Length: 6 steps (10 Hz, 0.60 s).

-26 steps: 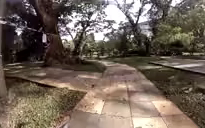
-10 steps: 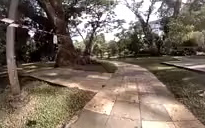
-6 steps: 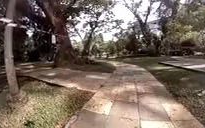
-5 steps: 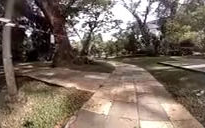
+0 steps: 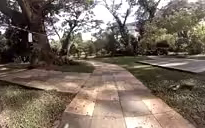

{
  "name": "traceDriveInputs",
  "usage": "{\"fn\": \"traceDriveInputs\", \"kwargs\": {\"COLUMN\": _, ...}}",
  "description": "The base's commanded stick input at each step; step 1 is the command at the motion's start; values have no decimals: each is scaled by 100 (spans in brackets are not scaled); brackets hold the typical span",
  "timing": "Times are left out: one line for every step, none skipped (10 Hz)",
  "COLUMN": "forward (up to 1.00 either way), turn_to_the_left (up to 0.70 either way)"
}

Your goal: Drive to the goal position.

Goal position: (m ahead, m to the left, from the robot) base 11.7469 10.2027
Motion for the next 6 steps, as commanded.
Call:
{"fn": "traceDriveInputs", "kwargs": {"forward": 0, "turn_to_the_left": 0}}
{"fn": "traceDriveInputs", "kwargs": {"forward": 0, "turn_to_the_left": 0}}
{"fn": "traceDriveInputs", "kwargs": {"forward": 0, "turn_to_the_left": 0}}
{"fn": "traceDriveInputs", "kwargs": {"forward": 70, "turn_to_the_left": -1}}
{"fn": "traceDriveInputs", "kwargs": {"forward": 70, "turn_to_the_left": -16}}
{"fn": "traceDriveInputs", "kwargs": {"forward": 70, "turn_to_the_left": -27}}
